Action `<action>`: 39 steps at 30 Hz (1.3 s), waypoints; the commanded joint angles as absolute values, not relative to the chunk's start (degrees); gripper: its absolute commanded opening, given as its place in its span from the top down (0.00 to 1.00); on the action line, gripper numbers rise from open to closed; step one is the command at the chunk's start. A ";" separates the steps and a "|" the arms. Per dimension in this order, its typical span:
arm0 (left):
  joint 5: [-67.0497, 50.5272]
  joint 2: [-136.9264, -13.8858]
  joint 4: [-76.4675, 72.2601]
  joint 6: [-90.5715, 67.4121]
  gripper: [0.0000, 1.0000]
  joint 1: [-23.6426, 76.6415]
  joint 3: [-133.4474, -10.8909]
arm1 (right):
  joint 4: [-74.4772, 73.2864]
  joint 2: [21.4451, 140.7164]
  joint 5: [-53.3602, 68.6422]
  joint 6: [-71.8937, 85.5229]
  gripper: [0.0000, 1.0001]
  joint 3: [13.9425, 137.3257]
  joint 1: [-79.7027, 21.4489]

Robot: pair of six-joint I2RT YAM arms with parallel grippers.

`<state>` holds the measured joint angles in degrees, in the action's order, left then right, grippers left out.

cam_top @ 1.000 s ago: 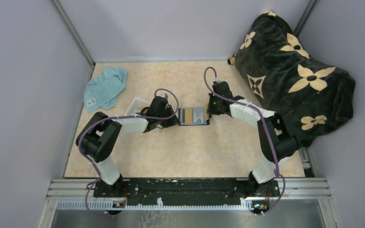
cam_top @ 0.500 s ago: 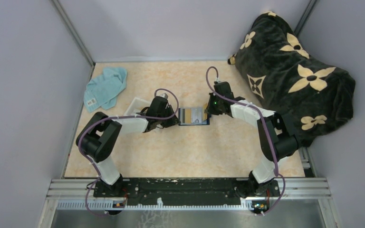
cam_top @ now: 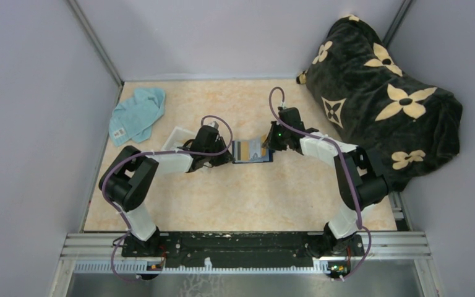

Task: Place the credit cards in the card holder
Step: Turn over the card slot in the card holder.

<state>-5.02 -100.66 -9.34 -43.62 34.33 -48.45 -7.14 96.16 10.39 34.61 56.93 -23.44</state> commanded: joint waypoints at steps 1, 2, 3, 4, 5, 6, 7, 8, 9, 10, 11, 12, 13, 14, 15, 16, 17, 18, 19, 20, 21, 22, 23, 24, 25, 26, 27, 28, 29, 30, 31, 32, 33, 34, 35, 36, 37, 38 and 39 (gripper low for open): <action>-4.20 -101.74 -8.30 -42.62 0.76 34.59 -49.13 | -2.78 95.17 12.35 35.88 1.00 57.02 -23.01; -4.22 -101.76 -8.28 -42.69 0.76 34.59 -49.22 | -2.70 95.17 12.43 35.87 1.00 57.05 -23.02; -4.28 -101.84 -8.38 -42.64 0.76 34.61 -49.23 | -2.61 95.17 12.54 35.86 1.00 57.08 -23.03; -4.37 -101.93 -8.34 -42.70 0.76 34.59 -49.29 | -2.49 93.31 12.67 35.90 1.00 57.10 -23.03; -4.44 -101.99 -8.30 -42.71 0.76 34.55 -49.30 | -2.35 92.89 12.86 35.91 1.00 57.11 -23.03; -4.48 -102.10 -8.40 -42.71 0.76 34.54 -49.38 | -2.17 92.71 13.05 35.94 1.00 57.08 -23.03; -4.56 -102.16 -8.39 -42.67 0.76 34.54 -49.44 | -2.12 92.60 13.27 35.99 1.00 57.16 -23.03; -4.57 -102.25 -8.35 -42.70 0.76 34.54 -49.48 | -2.09 92.48 13.60 35.97 1.00 57.26 -23.03; -4.57 -102.30 -8.30 -42.72 0.76 34.58 -49.51 | -1.91 92.53 13.81 36.04 1.00 57.33 -23.03; -4.65 -102.35 -8.34 -42.78 0.76 34.61 -49.49 | -1.66 92.46 14.04 36.21 1.00 57.34 -23.03; -4.66 -102.39 -8.30 -42.76 0.76 34.59 -49.52 | -1.54 92.45 14.19 36.21 1.00 57.43 -23.08; -4.66 -102.37 -8.34 -42.73 0.76 34.61 -49.49 | -1.47 92.45 14.27 36.22 1.00 57.56 -23.18; -4.72 -102.44 -8.33 -42.80 0.76 34.63 -49.59 | -1.36 92.34 14.24 36.21 1.00 57.63 -23.27; -4.74 -102.44 -8.35 -42.79 0.76 34.64 -49.57 | -1.20 92.17 14.25 36.22 1.00 57.71 -23.34; -4.75 -102.53 -8.25 -42.81 0.77 34.65 -49.61 | -1.10 92.04 14.40 36.16 1.00 57.79 -23.52; -4.75 -102.56 -8.18 -42.78 0.77 34.63 -49.70 | -1.09 91.96 14.51 36.13 1.00 57.95 -23.68; -4.79 -102.64 -8.22 -42.80 0.77 34.70 -49.74 | -1.10 91.94 14.53 36.08 1.00 58.23 -23.87; -4.83 -102.70 -8.18 -42.80 0.77 34.64 -49.75 | -1.30 92.05 14.56 36.00 1.00 58.53 -24.09; -4.88 -102.72 -8.23 -42.76 0.77 34.68 -49.87 | -1.34 92.16 14.65 35.98 1.00 58.88 -24.27; -4.92 -102.74 -8.18 -42.79 0.77 34.64 -49.84 | -1.32 92.26 14.54 35.96 1.00 59.09 -24.52; -4.92 -102.73 -8.12 -42.80 0.77 34.63 -49.93 | -1.34 92.40 14.52 35.99 1.00 59.29 -24.71; -4.94 -102.72 -8.08 -42.80 0.77 34.67 -49.92 | -1.40 92.50 14.44 36.02 1.00 59.51 -24.90; -5.00 -102.74 -8.07 -42.80 0.77 34.63 -49.92 | -1.47 92.61 14.43 35.96 1.00 59.77 -25.17; -5.01 -102.74 -8.04 -42.75 0.77 34.63 -49.92 | -1.54 92.83 14.36 36.00 1.00 59.99 -25.43; -5.08 -102.73 -8.03 -42.80 0.77 34.66 -50.01 | -1.52 92.99 14.33 36.00 1.00 60.11 -25.59; -5.15 -102.79 -8.03 -42.72 0.77 34.75 -50.08 | -1.45 93.10 14.35 35.98 1.00 60.19 -25.93; -5.18 -102.80 -8.04 -42.72 0.77 34.72 -50.09 | -1.35 93.11 14.25 36.04 1.00 60.23 -26.19; -5.23 -102.85 -8.07 -42.72 0.77 34.72 -50.03 | -1.24 93.20 14.25 36.06 1.00 60.30 -26.46; -5.29 -102.87 -8.16 -42.71 0.77 34.74 -50.08 | -1.23 93.28 14.20 36.04 1.00 60.43 -26.72; -5.35 -102.98 -8.12 -42.71 0.77 34.79 -50.10 | -1.27 93.43 14.07 36.07 1.00 60.53 -26.98; -5.36 -102.99 -8.11 -42.71 0.77 34.80 -50.17 | -1.30 93.61 14.00 36.04 1.00 60.74 -27.20; -5.41 -103.07 -8.12 -42.71 0.77 34.85 -50.12 | -1.32 93.87 14.03 35.99 1.00 61.00 -27.43; -5.42 -103.03 -8.17 -42.67 0.77 34.89 -50.15 | -1.36 94.10 13.92 36.02 1.00 61.18 -27.69; -5.40 -103.09 -8.17 -42.71 0.77 34.96 -50.10 | -1.37 94.13 13.92 35.97 1.00 61.36 -27.88; -5.44 -103.11 -8.18 -42.67 0.77 34.98 -50.11 | -1.45 94.15 13.95 35.93 1.00 61.49 -28.06; -5.37 -103.16 -8.25 -42.71 0.77 35.06 -50.06 | -1.37 94.13 14.04 35.88 1.00 61.64 -28.26; -5.32 -103.03 -8.18 -42.71 0.77 35.09 -49.95 | -1.35 95.10 14.03 35.86 1.00 61.69 -28.41; -5.24 -102.98 -8.02 -42.64 0.77 35.07 -49.93 | -1.26 96.02 13.99 35.89 1.00 61.70 -28.47; -5.13 -102.80 -7.94 -42.58 0.78 35.07 -49.72 | -1.16 96.29 14.01 35.92 1.00 61.63 -28.48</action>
<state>-5.10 -101.47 -9.47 -43.64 34.44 -49.08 -3.60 95.09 13.85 35.83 58.72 -27.81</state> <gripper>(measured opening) 0.225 0.008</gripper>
